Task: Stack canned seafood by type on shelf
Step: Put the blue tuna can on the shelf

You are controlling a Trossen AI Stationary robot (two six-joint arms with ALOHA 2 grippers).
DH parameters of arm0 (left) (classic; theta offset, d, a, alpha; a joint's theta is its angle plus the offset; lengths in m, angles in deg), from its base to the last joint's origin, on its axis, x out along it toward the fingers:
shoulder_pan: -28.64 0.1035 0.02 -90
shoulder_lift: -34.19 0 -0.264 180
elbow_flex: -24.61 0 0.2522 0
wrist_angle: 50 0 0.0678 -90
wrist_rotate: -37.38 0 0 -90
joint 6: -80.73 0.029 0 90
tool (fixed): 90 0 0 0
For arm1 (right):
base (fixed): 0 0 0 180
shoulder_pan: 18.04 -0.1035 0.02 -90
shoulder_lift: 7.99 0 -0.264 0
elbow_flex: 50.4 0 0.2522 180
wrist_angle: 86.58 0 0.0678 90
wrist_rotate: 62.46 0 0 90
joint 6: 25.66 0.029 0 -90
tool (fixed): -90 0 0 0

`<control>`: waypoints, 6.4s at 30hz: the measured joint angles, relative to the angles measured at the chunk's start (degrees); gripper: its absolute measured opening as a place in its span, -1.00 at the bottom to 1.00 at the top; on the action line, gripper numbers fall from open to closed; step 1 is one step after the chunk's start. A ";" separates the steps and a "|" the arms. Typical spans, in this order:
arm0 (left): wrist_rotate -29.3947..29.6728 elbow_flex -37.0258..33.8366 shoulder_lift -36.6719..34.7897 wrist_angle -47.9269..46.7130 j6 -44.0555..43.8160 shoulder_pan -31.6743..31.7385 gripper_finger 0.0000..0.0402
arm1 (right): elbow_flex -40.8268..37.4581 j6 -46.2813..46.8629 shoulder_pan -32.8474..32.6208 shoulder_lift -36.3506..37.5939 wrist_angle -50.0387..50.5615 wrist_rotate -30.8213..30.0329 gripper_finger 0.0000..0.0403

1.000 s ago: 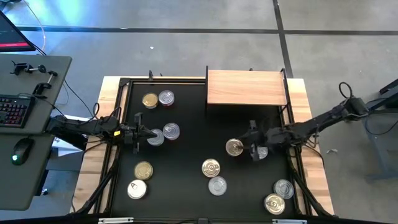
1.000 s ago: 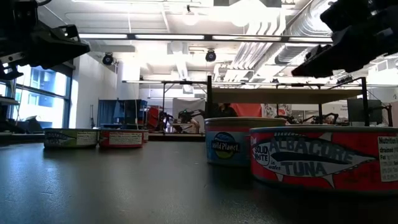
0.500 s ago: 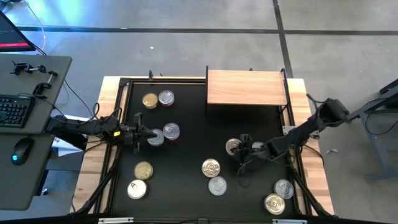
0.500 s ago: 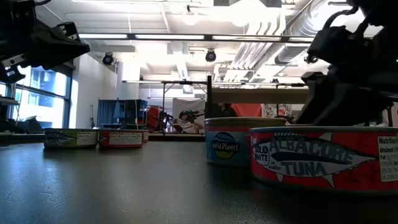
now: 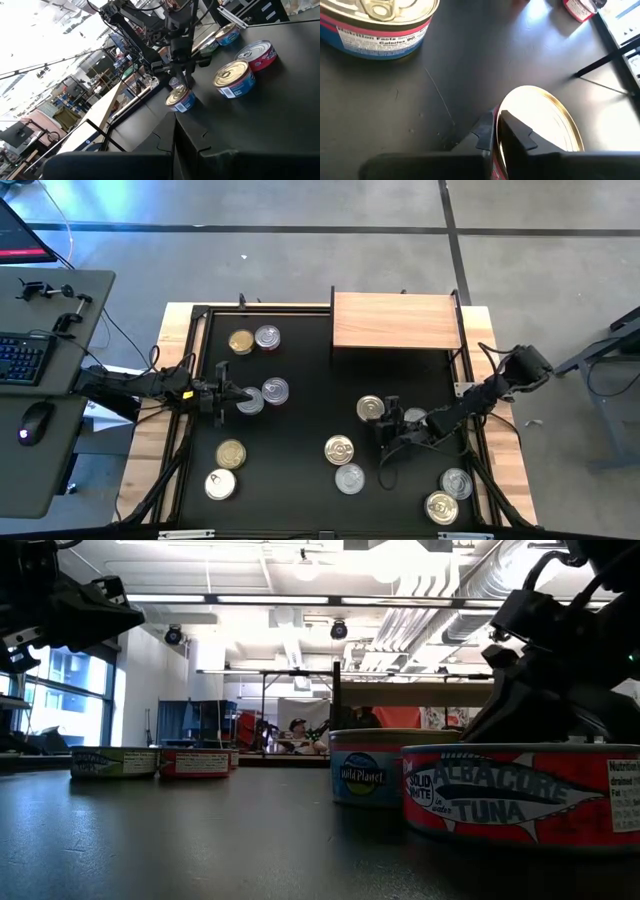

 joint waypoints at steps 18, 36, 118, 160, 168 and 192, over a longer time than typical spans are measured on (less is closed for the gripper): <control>-0.02 -0.01 0.00 0.02 -2.75 -0.01 -1.00 | 14.32 -5.80 1.36 0.45 19.45 -6.64 -1.00; -1.88 0.01 0.00 2.95 -16.69 0.00 -1.00 | 16.93 -3.56 4.24 0.69 19.97 -0.58 -0.99; -15.39 57.93 104.40 16.12 -14.02 9.20 -1.00 | 7.70 -23.56 8.31 2.97 0.00 5.45 0.19; -9.23 33.50 82.15 27.92 -26.76 13.90 -0.72 | 32.63 -22.76 21.62 8.28 34.87 -8.83 -0.18; -5.82 29.28 81.50 33.75 -28.74 13.42 -0.73 | 35.59 -40.88 40.34 2.56 28.67 -3.99 -0.18; -5.97 29.28 81.50 34.77 -28.21 13.11 -0.74 | 50.90 -32.57 48.96 -0.40 40.89 19.98 0.24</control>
